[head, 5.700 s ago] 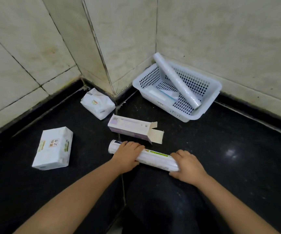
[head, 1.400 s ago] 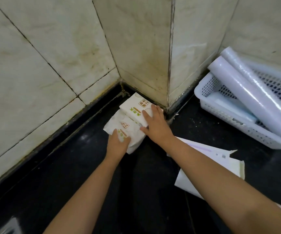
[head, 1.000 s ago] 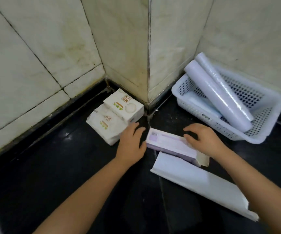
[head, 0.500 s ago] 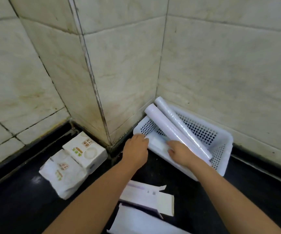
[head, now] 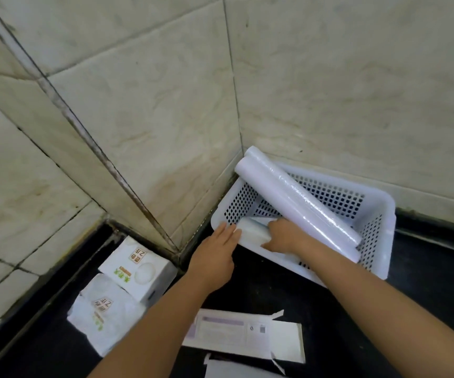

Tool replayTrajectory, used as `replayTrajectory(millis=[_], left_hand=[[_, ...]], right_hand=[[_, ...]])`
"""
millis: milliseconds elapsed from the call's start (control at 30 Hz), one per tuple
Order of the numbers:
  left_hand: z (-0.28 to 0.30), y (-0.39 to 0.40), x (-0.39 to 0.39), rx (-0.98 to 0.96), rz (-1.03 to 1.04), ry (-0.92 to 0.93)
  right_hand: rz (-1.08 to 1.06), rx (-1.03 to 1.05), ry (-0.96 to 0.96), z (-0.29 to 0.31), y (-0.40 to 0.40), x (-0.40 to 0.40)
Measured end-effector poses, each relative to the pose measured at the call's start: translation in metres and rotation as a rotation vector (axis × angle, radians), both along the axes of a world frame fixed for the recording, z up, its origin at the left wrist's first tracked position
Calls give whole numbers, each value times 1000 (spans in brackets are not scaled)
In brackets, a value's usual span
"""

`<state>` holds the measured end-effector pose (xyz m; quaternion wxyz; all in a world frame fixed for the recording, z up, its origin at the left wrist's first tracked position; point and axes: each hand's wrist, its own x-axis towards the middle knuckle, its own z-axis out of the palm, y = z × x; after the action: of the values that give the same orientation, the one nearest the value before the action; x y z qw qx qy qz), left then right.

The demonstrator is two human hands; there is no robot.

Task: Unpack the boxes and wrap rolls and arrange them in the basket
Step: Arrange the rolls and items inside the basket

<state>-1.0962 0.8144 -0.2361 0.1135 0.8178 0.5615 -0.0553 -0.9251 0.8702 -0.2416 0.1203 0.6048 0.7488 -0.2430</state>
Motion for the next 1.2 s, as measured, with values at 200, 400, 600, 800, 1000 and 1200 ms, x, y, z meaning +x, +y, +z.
replayTrajectory(millis=[200, 400, 600, 800, 1000, 1200], left_hand=[[-2, -1, -3, -16, -13, 9], [9, -2, 0, -61, -25, 70], [29, 39, 29, -91, 36, 45], [-1, 86, 80, -327, -37, 100], [-5, 85, 84, -225, 112, -346], [16, 69, 71, -649, 551, -1084]], right_hand=[[-70, -78, 177, 2, 1, 2], [-123, -88, 318, 11, -6, 17], [-368, 0, 500, 34, -24, 67], [-466, -69, 536, 31, -40, 89], [-653, -229, 909, 21, -39, 107], [-637, -319, 1143, 23, -37, 104]])
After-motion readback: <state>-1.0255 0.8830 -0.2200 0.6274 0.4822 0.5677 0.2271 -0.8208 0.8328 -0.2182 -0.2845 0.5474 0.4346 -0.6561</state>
